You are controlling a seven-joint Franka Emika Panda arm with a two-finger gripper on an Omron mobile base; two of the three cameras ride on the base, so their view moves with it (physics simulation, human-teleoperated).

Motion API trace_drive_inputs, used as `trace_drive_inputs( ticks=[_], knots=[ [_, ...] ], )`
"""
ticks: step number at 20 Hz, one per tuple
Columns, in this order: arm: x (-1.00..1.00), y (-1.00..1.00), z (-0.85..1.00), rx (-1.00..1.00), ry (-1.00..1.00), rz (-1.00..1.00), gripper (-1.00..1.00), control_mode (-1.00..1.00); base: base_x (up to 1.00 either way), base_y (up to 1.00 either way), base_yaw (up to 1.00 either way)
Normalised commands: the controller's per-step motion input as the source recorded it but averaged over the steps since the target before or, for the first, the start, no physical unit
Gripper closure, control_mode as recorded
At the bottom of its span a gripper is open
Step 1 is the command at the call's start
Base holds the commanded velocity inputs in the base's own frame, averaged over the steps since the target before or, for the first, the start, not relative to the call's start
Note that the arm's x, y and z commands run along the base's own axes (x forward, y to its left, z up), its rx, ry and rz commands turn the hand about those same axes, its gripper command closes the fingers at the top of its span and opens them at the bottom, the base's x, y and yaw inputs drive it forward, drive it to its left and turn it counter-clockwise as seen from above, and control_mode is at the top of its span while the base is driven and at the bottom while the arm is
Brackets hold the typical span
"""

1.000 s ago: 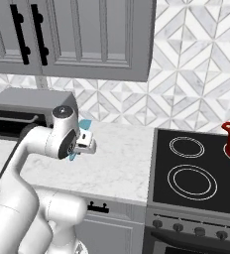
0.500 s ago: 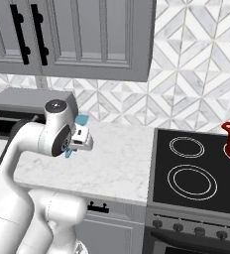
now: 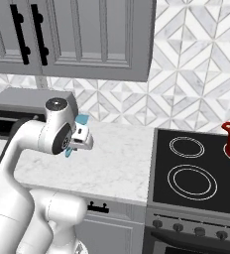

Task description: Put the lime and lemon wedge in the pot. Retrieve the spatula and lightly stir the vegetables in the pot.

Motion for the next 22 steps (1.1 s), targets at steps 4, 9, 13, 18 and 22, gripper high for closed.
trace_drive_inputs(
  ticks=[4, 9, 13, 18, 22],
  knots=[
    [0.00, 0.00, 0.00, 0.00, 0.00, 0.00, 1.00, 1.00, 0.00, -0.26, 0.00],
    [0.00, 0.00, 0.00, 0.00, 0.00, 0.00, 1.00, 1.00, 0.00, -0.72, -0.01],
    [0.00, 0.00, 0.00, 0.00, 0.00, 0.00, 1.00, 1.00, 0.00, -0.75, 0.00],
    [0.00, 0.00, 0.00, 0.00, 0.00, 0.00, 1.00, 1.00, 0.00, -0.82, 0.00],
    [0.00, 0.00, 0.00, 0.00, 0.00, 0.00, 1.00, 1.00, -0.01, -0.79, 0.00]
  ],
)
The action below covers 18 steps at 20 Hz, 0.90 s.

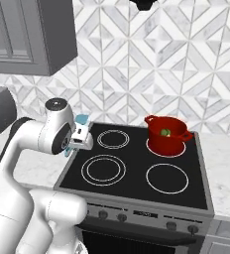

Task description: Put the lime and lemon wedge in the pot. Retrieve the spatula and lightly stir the vegetables in the pot.

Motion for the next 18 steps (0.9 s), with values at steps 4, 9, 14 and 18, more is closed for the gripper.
trace_drive_inputs(
  ticks=[4, 9, 14, 18],
  knots=[
    [0.00, 0.00, 0.00, 0.00, 0.00, 0.00, 1.00, 1.00, 0.00, -0.71, 0.00],
    [0.00, 0.00, 0.00, 0.00, 0.00, 0.00, 1.00, 1.00, 0.00, -0.64, 0.00],
    [0.00, 0.00, 0.00, 0.00, 0.00, 0.00, 1.00, 1.00, 0.00, -0.56, 0.00],
    [0.00, 0.00, 0.00, 0.00, 0.00, 0.00, 1.00, 1.00, 0.03, -0.53, -0.05]
  ],
)
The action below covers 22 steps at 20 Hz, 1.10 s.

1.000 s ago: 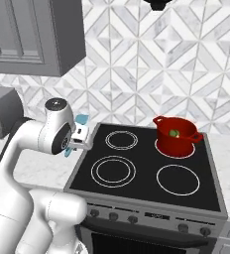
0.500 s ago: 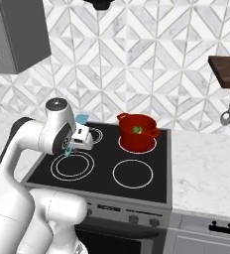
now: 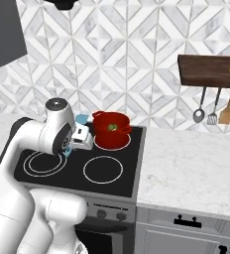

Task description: Put the lime and lemon wedge in the pot. Retrieve the spatula and lightly stir the vegetables in the pot.

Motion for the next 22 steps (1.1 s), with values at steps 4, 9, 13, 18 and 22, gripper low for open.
trace_drive_inputs(
  ticks=[4, 9, 13, 18, 22],
  knots=[
    [0.00, 0.00, 0.00, 0.00, 0.00, 0.00, 1.00, 1.00, 0.13, -0.43, -0.03],
    [0.00, 0.00, 0.00, 0.00, 0.00, 0.00, 1.00, 1.00, 0.20, -0.33, -0.01],
    [0.00, 0.00, 0.00, 0.00, 0.00, 0.00, 1.00, 1.00, 0.38, 0.00, 0.00],
    [0.00, 0.00, 0.00, 0.00, 0.00, 0.00, 1.00, 1.00, 0.48, 0.03, 0.00],
    [0.00, 0.00, 0.00, 0.00, 0.00, 0.00, 1.00, 1.00, 0.04, -0.01, 0.00]
  ],
)
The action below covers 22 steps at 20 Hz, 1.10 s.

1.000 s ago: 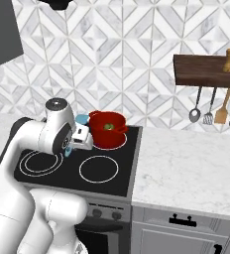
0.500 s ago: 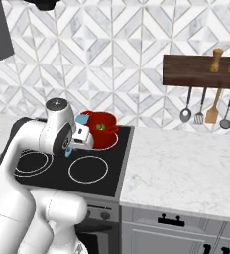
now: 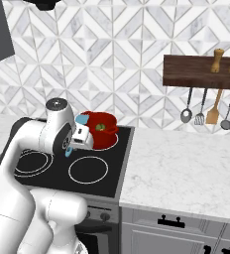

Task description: Put the lime and lemon wedge in the pot. Retrieve the spatula and lightly stir the vegetables in the pot.

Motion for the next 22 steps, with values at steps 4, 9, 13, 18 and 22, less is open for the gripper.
trace_drive_inputs(
  ticks=[4, 9, 13, 18, 22],
  knots=[
    [0.27, 0.00, 0.00, 0.03, 0.01, 0.00, 1.00, -1.00, 0.00, 0.00, 0.00],
    [0.73, 0.05, 0.23, 0.00, 0.17, 0.00, 1.00, -1.00, 0.00, 0.00, 0.00],
    [0.88, 0.00, 0.22, 0.00, 0.18, 0.00, 1.00, -1.00, 0.00, 0.00, 0.00],
    [0.93, 0.00, 0.02, -0.01, 0.09, 0.00, 1.00, -1.00, 0.00, 0.00, 0.00],
    [0.94, -0.04, 0.00, -0.07, 0.15, 0.00, 1.00, -1.00, 0.00, 0.00, 0.00]
  ],
)
